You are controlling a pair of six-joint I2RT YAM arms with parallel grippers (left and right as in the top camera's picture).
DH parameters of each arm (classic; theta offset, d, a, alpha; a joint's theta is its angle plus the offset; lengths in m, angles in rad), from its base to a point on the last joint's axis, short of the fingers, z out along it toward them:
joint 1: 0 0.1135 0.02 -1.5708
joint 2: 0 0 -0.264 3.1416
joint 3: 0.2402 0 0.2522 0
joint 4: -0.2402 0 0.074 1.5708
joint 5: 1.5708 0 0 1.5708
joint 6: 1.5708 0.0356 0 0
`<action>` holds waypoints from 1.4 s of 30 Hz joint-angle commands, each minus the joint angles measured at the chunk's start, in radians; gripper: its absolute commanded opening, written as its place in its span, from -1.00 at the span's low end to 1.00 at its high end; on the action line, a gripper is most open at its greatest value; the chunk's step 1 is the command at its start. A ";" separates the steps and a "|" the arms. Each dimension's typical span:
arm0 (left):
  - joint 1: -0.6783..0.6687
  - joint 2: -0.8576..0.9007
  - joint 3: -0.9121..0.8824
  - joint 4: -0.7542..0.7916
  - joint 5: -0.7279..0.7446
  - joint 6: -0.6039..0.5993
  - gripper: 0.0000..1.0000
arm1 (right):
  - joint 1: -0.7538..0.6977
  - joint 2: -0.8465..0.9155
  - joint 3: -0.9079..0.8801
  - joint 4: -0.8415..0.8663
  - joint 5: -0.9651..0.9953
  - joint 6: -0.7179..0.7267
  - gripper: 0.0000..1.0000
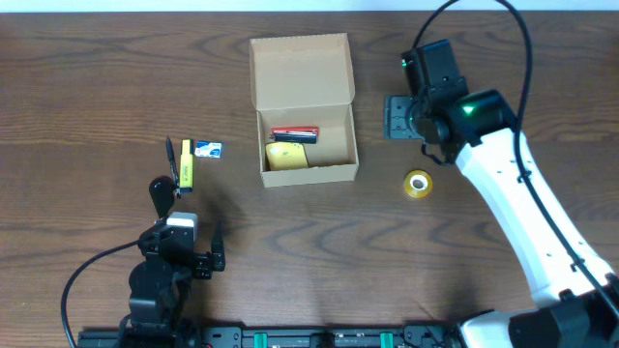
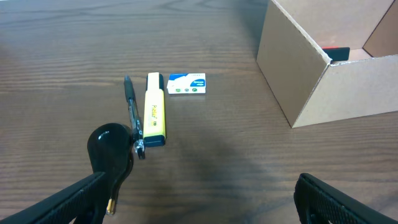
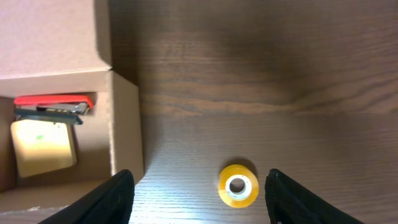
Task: Pack container
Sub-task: 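Release the stapler and move the right gripper toward the tape roll, then lower the right gripper onto the yellow tape roll and grasp it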
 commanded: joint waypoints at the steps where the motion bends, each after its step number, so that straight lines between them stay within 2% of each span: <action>1: 0.004 -0.007 -0.016 0.000 -0.018 0.004 0.91 | -0.028 -0.017 0.010 -0.006 -0.003 -0.017 0.39; 15: 0.004 -0.007 -0.016 0.000 -0.018 0.003 0.91 | -0.156 0.059 -0.001 -0.006 -0.003 -0.053 0.48; 24: 0.004 -0.007 -0.016 0.000 -0.018 0.003 0.91 | -0.219 0.187 -0.001 -0.003 -0.156 -0.147 0.80; 34: 0.004 -0.007 -0.016 0.000 -0.018 0.003 0.91 | -0.191 0.330 -0.003 -0.119 -0.223 -0.222 0.79; 42: 0.004 -0.007 -0.016 0.000 -0.018 0.003 0.90 | -0.191 0.336 -0.111 -0.098 -0.262 -0.264 0.72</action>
